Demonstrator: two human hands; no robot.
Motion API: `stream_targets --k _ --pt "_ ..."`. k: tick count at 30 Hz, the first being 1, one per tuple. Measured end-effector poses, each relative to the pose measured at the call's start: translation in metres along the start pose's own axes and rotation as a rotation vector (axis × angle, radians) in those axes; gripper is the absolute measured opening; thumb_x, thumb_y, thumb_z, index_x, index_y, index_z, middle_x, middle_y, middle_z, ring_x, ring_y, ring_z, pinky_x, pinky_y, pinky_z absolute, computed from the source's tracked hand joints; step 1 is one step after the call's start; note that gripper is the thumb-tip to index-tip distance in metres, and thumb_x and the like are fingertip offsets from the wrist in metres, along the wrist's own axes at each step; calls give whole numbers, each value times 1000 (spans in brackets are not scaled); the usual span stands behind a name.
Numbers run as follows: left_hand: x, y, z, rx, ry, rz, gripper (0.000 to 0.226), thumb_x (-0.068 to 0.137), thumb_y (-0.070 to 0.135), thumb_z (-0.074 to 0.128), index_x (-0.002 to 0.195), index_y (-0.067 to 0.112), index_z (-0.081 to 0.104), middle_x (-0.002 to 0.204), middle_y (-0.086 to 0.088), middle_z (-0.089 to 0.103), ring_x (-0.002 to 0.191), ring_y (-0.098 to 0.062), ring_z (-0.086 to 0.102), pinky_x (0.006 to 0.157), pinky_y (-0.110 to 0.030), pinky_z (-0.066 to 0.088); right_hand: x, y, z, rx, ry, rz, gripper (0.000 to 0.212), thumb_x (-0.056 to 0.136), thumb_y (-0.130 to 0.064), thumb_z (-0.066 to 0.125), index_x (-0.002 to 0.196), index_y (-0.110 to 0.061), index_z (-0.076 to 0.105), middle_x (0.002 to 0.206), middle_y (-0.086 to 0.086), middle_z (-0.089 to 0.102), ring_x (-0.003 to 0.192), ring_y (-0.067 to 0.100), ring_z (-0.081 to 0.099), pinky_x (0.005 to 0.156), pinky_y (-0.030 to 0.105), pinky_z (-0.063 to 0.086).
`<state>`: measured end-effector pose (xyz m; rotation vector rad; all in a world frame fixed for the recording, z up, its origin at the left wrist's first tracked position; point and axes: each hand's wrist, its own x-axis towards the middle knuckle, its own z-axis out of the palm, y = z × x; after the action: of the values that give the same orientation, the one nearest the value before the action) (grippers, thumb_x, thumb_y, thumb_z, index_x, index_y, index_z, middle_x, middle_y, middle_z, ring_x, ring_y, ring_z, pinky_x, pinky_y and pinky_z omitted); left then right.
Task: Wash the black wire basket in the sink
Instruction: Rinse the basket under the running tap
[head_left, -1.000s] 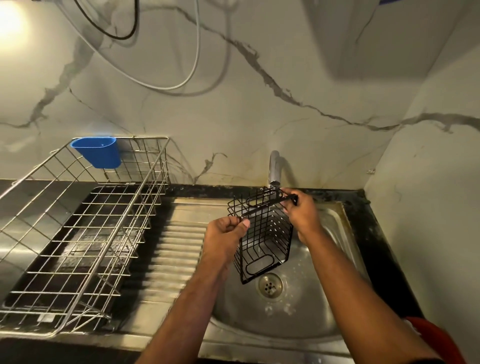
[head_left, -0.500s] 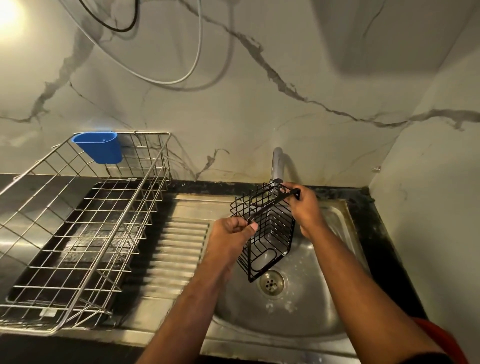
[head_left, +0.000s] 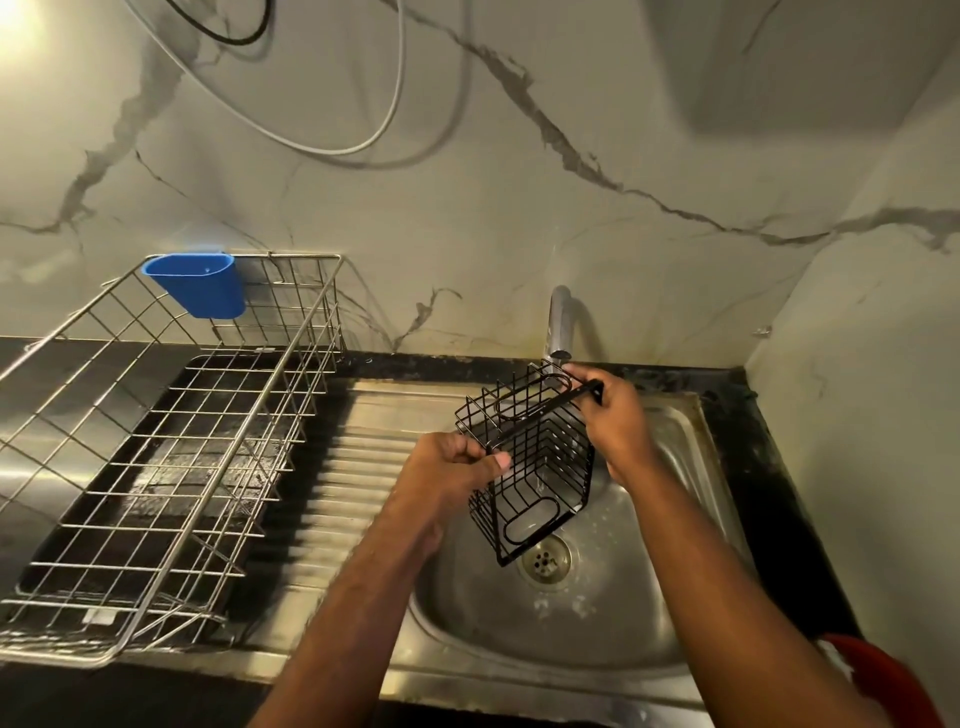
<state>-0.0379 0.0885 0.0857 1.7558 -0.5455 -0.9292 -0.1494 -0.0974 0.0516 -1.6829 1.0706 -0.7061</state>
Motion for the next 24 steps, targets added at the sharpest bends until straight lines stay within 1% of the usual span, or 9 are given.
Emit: stream_targets --k 2,5,8,13,15,17,20,22,24 --pt "-2 1 0 1 3 12 33 84 21 83 91 -7 68 71 -6 60 54 -3 51 53 -10 44 -2 -3 -2 -16 7 2 46 98 -3 54 125 -39 63 104 -2 71 99 40 66 83 55 57" --pt "-3 3 2 -4 7 30 34 84 23 83 92 -7 68 76 -9 63 66 -10 55 57 -12 47 -4 -9 -5 -11 14 0 42 98 -3 54 128 -31 64 96 -19 62 108 42 63 87 57 56" --pt "-2 4 4 -11 24 24 35 85 24 82 94 -7 67 74 -5 62 62 -5 54 59 -14 46 -5 -12 -5 -3 30 -13 40 99 -3 54 128 -28 64 106 -13 65 107 36 65 85 47 58" --pt "-3 4 7 -15 83 38 32 90 24 77 94 -6 68 72 -1 63 51 7 51 67 -19 42 -6 -11 -6 -4 50 -17 41 98 -4 54 132 -27 62 103 -14 65 88 23 68 65 30 55" --pt "-4 5 7 -6 96 39 29 92 26 75 91 -3 69 73 -3 63 57 3 52 68 -20 42 -6 -10 -7 9 55 -36 42 98 -2 54 132 -26 62 113 -10 67 81 16 67 60 23 51" --pt "-4 6 7 6 112 36 27 93 27 73 89 0 70 82 -8 72 67 -5 55 70 -23 43 -6 -7 -8 8 59 -51 43 98 -2 54 133 -24 60 125 -3 67 63 -3 53 52 15 40" --pt "-2 6 8 40 137 42 24 95 27 70 87 5 69 96 -6 79 84 -10 66 75 -26 47 -8 -4 -10 -21 59 -51 43 98 -2 54 136 -22 58 130 1 65 55 -5 47 43 9 35" --pt "-2 6 9 87 161 65 23 97 29 67 85 10 70 94 0 79 95 -12 71 83 -28 51 -9 -4 -12 -51 48 -69 42 98 -5 55 136 -23 58 134 0 62 69 -2 52 53 9 40" --pt "-3 6 10 123 181 99 24 100 30 63 84 14 70 91 3 79 95 -15 73 88 -36 56 -9 -5 -14 -78 36 -86 40 98 -8 57 135 -23 59 136 -1 61 98 6 60 80 18 46"
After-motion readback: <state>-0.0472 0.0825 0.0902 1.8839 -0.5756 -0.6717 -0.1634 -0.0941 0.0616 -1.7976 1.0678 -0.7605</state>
